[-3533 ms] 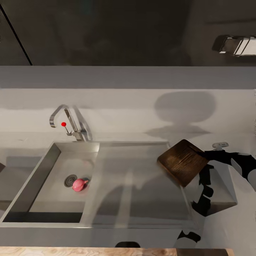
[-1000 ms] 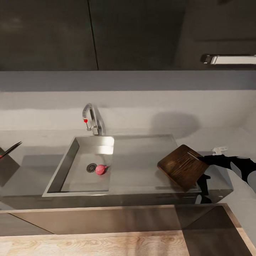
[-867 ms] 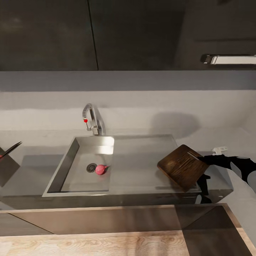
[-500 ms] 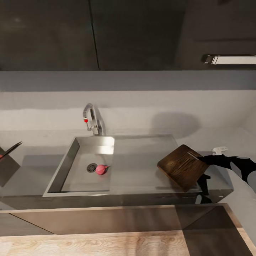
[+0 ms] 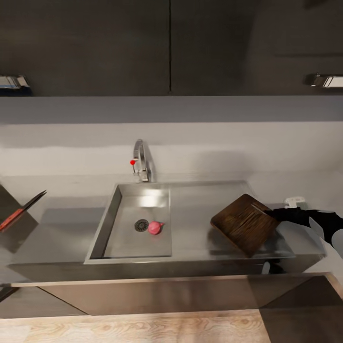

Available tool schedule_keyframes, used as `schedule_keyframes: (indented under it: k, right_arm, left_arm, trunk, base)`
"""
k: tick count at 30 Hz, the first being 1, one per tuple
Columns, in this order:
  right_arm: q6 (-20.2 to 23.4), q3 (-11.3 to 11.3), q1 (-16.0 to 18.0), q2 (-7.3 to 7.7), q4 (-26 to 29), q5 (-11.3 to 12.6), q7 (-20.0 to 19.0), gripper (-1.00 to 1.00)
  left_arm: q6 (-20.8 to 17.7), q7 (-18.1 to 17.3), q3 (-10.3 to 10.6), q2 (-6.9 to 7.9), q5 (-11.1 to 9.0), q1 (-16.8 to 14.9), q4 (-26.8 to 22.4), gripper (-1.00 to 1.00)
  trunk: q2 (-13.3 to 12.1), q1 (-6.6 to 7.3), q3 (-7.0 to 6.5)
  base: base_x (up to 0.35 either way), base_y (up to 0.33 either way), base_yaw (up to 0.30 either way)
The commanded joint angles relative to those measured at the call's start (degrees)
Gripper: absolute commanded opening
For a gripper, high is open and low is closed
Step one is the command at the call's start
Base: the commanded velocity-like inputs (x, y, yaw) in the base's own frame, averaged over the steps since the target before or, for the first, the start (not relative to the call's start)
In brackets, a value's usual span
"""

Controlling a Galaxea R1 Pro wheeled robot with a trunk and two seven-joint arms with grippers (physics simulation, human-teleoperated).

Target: In the kitchen, take the Vidalia onion out of the sink, dice it on the chopping board with the paring knife, put the diced onion into the bowl on the countertop, then place both the paring knife and the chopping board into the sink.

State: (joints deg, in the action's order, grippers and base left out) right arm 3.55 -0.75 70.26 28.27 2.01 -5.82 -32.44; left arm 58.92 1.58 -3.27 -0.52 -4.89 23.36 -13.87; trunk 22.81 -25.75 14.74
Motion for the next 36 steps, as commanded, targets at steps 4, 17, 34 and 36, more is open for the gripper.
schedule_keyframes:
  k: [4,17,34,36]
  right_arm:
    - [0.2,0.4,0.1,-0.03,0.1,-0.3,-0.3,-1.0]
    - [0.2,0.3,0.1,-0.17,0.0,-0.3,-0.2,-1.0]
    - [0.2,0.3,0.1,-0.29,0.0,-0.3,-0.2,-1.0]
    - [0.2,0.3,0.1,-0.29,-0.1,-0.3,-0.2,-1.0]
  left_arm:
    - [0.1,0.0,-0.2,-0.03,0.1,0.0,-0.1,1.0]
    - [0.1,0.0,-0.2,-0.01,0.1,0.0,-0.1,1.0]
    - [0.1,0.0,-0.2,0.46,0.1,0.0,1.0,1.0]
    - [0.1,0.0,-0.2,0.44,0.1,0.0,1.0,1.0]
  trunk:
    - [0.1,-0.04,-0.2]
    - [0.1,-0.04,-0.66]
    - [0.1,-0.04,-0.66]
    - [0.1,-0.04,-0.66]
  base:
    - [0.0,0.309,0.0]
    - [0.0,0.309,0.0]
    - [0.0,0.309,0.0]
    - [0.0,0.308,0.0]
